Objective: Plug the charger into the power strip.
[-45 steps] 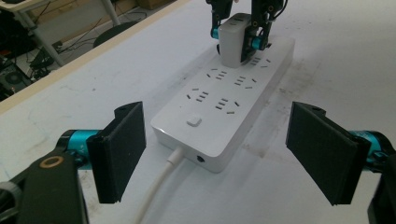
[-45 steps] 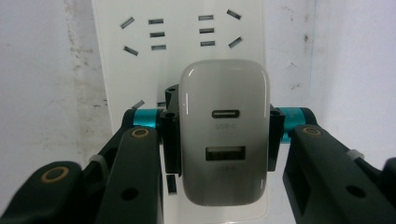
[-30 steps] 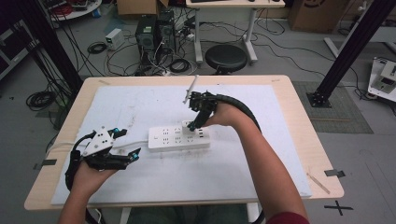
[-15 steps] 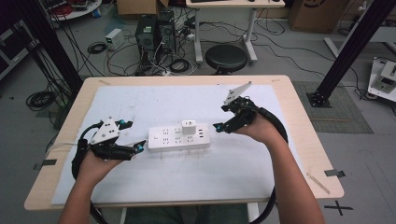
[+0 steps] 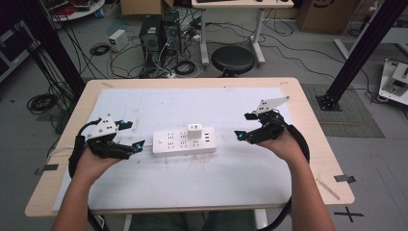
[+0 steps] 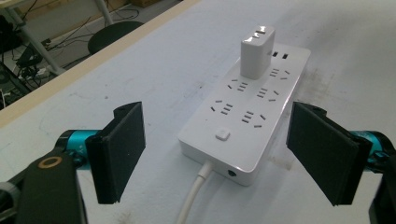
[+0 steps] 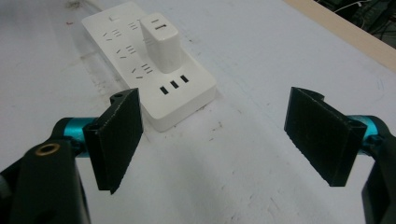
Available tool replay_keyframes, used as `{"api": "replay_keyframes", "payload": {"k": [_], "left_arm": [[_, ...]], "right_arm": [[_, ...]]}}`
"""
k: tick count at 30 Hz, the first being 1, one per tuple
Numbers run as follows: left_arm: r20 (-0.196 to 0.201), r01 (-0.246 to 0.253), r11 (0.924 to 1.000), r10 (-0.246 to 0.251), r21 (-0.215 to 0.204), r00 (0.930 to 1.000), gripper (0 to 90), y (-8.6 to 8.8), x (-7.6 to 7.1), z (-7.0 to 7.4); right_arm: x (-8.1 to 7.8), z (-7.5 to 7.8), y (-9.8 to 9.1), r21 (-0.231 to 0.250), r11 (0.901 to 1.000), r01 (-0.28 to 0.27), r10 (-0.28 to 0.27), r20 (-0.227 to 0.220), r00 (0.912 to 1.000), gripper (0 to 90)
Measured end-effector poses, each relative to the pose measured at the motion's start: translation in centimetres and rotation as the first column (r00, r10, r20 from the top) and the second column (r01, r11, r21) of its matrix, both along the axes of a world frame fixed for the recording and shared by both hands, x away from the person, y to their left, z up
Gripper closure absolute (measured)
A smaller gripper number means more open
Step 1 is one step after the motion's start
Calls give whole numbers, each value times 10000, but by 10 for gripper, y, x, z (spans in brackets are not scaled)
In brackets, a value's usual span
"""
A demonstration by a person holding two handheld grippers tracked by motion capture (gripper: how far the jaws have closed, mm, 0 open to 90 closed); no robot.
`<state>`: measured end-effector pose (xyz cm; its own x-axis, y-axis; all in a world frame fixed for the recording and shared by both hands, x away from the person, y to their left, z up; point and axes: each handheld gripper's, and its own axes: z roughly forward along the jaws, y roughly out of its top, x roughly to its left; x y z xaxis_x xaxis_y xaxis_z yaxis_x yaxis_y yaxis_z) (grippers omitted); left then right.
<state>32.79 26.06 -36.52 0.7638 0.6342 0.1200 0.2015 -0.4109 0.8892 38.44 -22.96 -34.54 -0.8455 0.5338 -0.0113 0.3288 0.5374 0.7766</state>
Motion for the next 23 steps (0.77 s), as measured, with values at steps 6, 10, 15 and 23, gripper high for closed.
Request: {"api": "replay_keyframes", "payload": {"k": [6, 10, 15, 23], "left_arm": [[27, -67, 10000, 68, -14, 10000, 197, 4, -1, 0], [21, -138, 9999, 138, -2, 9999, 197, 5, -1, 0], [19, -237, 9997, 237, 34, 9997, 197, 7, -2, 0], [-22, -426, 9991, 426, -26, 9991, 197, 11, -1, -5]], "right_arm": [[-5, -7, -11, 303, 9990, 320, -321, 22, 9995, 199], [-6, -7, -11, 291, 9989, 359, -359, -9, 9994, 199], [-5, -6, -11, 475, 9984, 295, -301, 113, 9995, 199], [-4, -7, -10, 426, 9985, 354, -357, 68, 9993, 199]]}}
